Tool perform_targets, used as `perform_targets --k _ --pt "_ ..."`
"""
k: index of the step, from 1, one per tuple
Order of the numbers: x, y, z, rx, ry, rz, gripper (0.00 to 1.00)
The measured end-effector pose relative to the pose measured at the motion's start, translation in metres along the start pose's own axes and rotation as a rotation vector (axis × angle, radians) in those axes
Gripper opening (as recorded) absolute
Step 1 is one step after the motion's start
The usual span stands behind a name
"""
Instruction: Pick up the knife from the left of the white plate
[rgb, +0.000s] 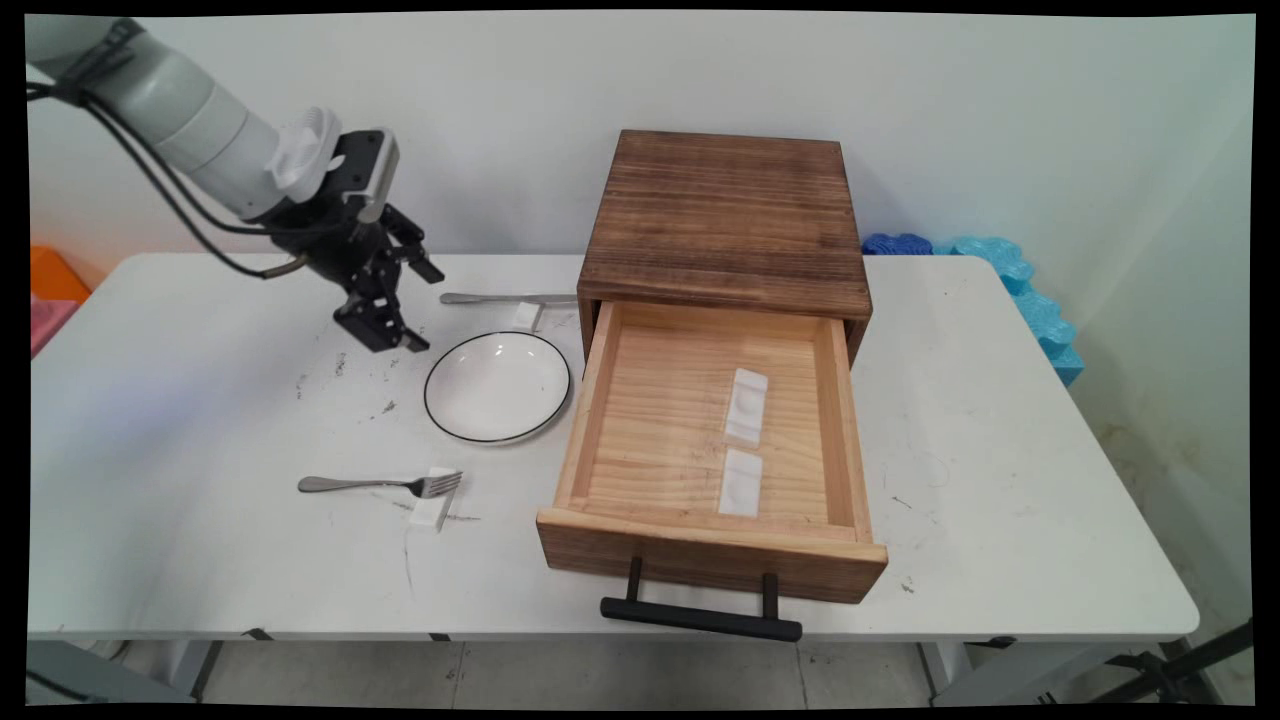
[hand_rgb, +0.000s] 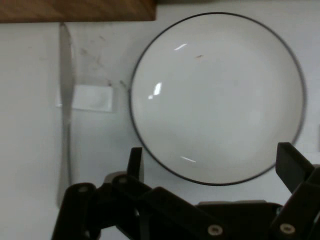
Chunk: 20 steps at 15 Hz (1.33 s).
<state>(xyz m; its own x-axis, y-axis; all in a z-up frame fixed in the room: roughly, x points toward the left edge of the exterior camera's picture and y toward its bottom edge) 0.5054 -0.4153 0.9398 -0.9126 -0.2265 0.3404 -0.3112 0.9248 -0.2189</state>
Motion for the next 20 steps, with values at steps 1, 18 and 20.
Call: perform_targets --k 1,18,20 --pt "0.0 -0.007 0.004 0.006 -0.003 0.006 1.0" --pt "-0.001 -0.13 0.094 0.036 -0.057 0.034 1.0" --pt "-0.005 -0.14 0.105 0.024 -0.064 0.036 1.0"
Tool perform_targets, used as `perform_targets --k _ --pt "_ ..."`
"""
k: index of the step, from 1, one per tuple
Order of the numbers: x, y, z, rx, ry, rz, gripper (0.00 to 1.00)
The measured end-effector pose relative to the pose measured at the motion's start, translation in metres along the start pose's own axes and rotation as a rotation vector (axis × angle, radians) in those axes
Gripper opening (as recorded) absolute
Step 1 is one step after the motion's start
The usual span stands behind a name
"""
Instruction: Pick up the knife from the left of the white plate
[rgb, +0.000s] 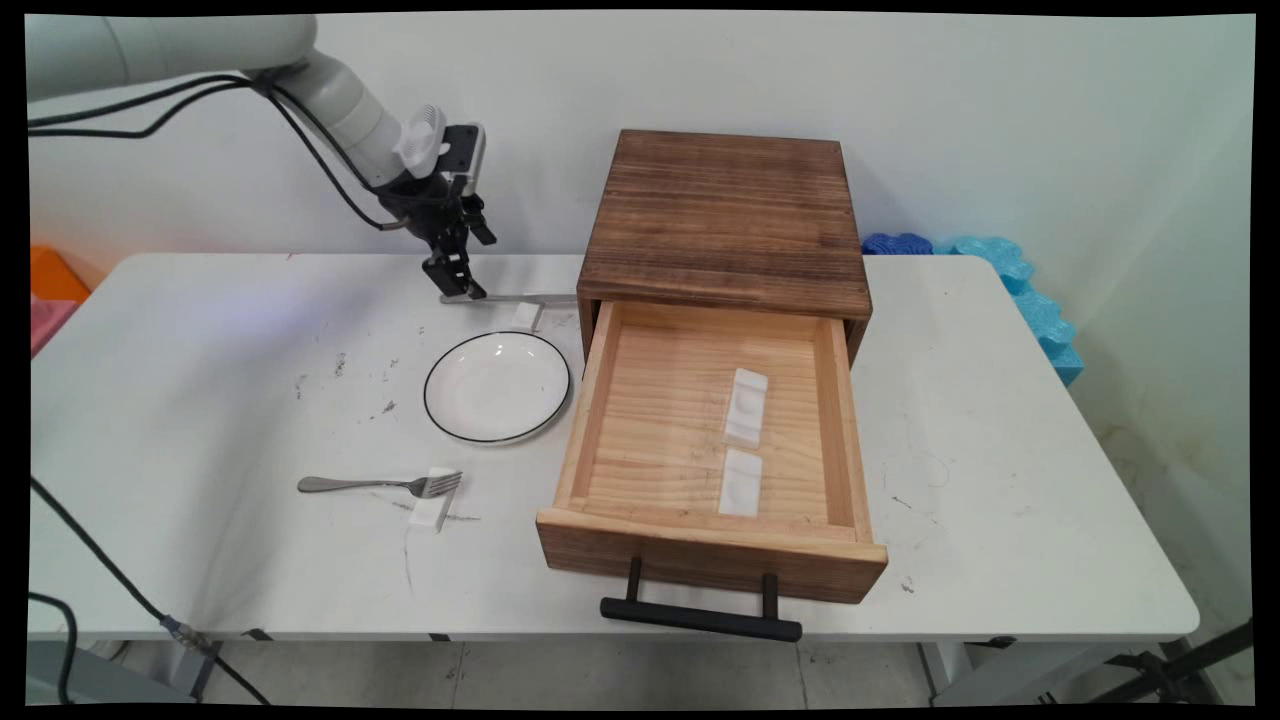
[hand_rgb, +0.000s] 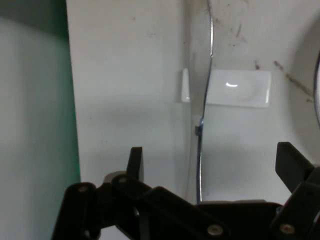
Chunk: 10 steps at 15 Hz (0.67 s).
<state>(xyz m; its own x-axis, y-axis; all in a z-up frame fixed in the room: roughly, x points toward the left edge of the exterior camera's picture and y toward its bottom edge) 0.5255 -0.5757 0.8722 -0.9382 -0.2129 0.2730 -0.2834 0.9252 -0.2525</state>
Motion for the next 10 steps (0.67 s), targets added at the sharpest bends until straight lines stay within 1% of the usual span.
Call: perform_targets --k 5,10 --pt "-0.005 -0.017 0.027 -0.026 -0.009 0.002 1.0" --pt "-0.006 -0.025 0.046 -0.049 0.0 -0.003 1.0"
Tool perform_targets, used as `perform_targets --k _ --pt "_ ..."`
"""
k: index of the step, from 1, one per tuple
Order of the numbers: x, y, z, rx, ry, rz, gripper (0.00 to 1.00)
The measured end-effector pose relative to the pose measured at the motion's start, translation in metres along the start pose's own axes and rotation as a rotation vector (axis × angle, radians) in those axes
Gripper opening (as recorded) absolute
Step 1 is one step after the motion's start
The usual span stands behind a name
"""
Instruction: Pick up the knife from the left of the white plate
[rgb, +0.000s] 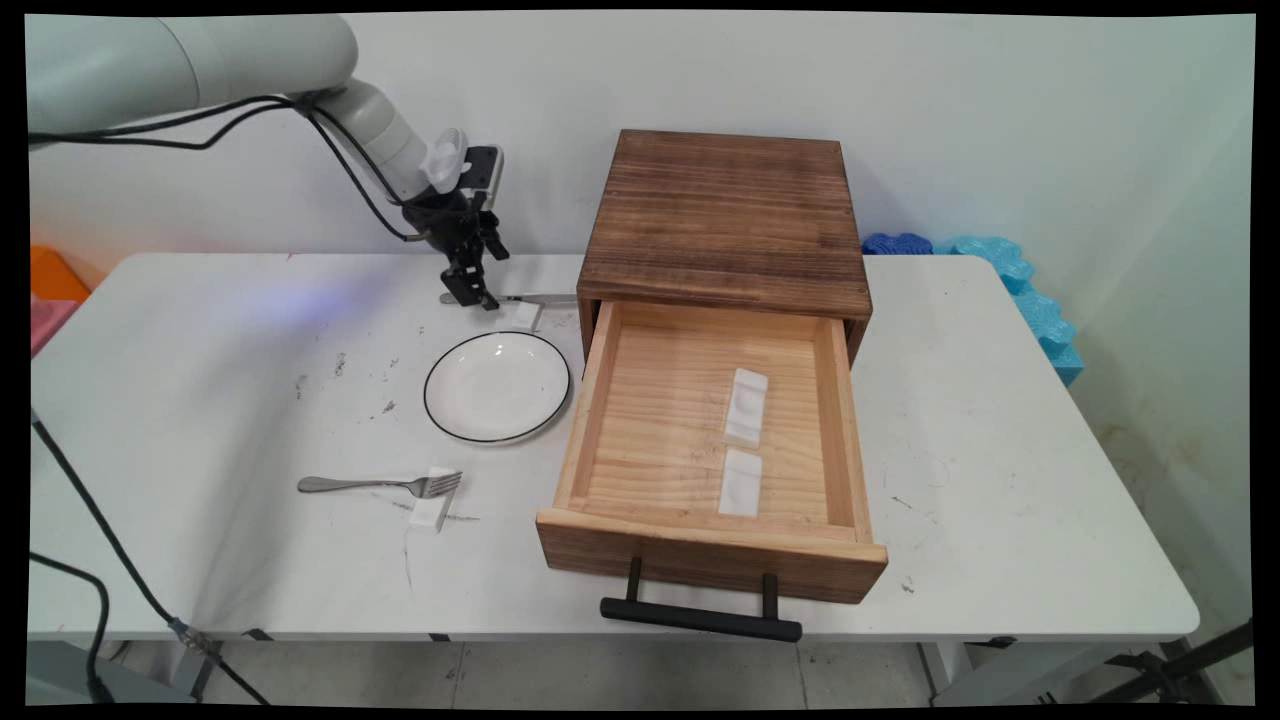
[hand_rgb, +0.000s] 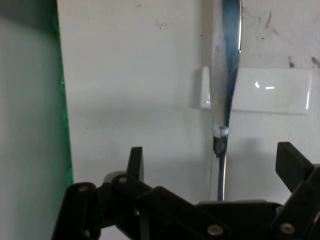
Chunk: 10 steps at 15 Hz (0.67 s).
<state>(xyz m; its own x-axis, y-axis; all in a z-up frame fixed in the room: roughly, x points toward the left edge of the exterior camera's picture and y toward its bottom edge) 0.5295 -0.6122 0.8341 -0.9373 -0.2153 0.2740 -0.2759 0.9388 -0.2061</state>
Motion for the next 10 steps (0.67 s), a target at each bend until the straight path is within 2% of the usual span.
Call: perform_targets --k 8,9,10 --pt "0.0 -0.006 0.016 -0.019 0.012 0.0 1.0" --pt "-0.001 -0.006 0.017 -0.021 0.013 0.003 0.0" --pt "-0.001 -0.006 0.018 -0.022 0.013 0.004 0.0"
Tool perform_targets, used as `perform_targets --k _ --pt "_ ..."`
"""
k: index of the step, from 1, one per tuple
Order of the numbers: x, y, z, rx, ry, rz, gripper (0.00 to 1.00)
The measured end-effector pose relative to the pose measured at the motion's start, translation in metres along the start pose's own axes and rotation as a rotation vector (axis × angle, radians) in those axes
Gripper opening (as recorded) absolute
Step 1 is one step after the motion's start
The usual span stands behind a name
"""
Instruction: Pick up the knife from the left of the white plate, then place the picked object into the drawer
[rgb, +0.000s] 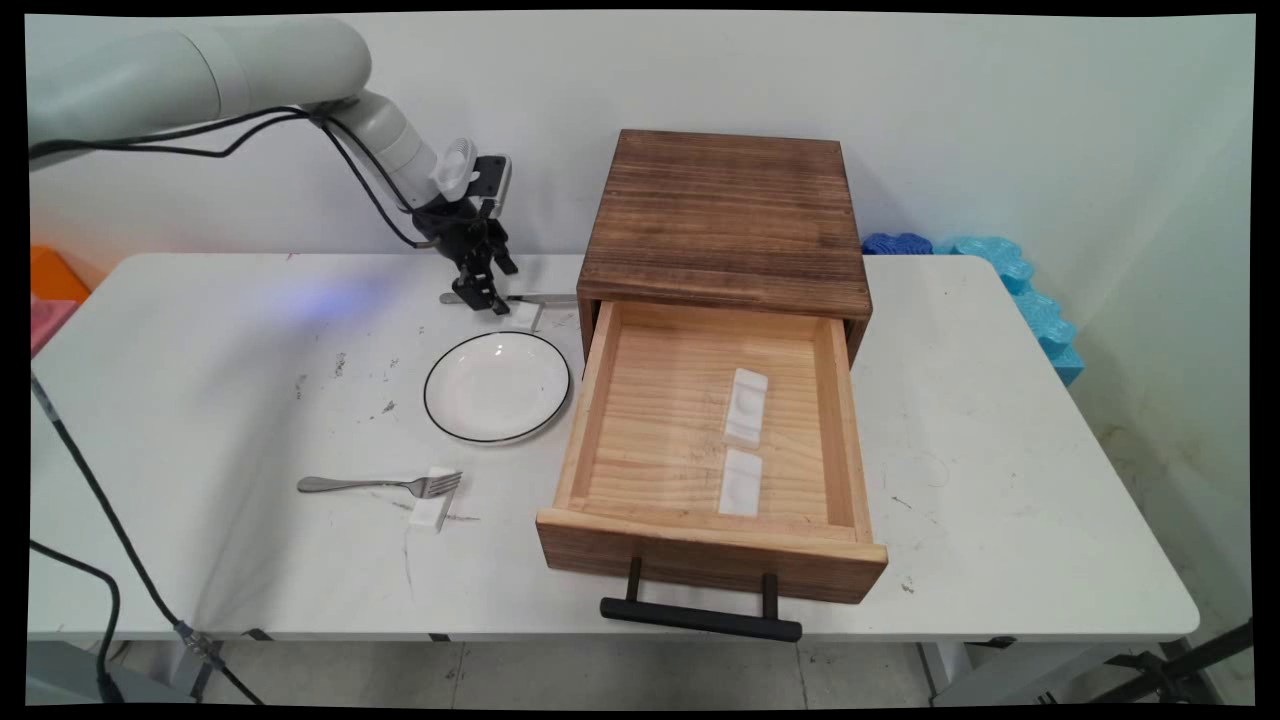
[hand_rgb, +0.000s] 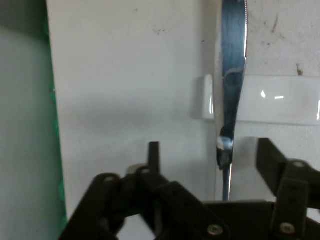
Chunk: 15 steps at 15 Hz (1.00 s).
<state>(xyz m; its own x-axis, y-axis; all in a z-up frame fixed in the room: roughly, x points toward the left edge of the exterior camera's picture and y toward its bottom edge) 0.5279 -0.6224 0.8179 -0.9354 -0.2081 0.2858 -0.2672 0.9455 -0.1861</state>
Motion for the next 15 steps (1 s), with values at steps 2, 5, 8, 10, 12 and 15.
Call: perform_targets --k 2,5,8,10,12,15 --pt "0.0 0.001 0.003 -0.006 0.002 0.006 0.0" --pt "-0.001 0.003 0.006 -0.016 0.004 0.014 0.0" --pt "-0.002 0.007 0.008 -0.026 0.004 0.023 0.0" --pt "-0.002 0.01 0.008 -0.033 0.003 0.03 0.0" --pt "-0.002 0.012 0.008 -0.035 0.004 0.034 0.0" --pt "-0.002 0.013 0.004 -0.028 0.005 0.034 0.0"
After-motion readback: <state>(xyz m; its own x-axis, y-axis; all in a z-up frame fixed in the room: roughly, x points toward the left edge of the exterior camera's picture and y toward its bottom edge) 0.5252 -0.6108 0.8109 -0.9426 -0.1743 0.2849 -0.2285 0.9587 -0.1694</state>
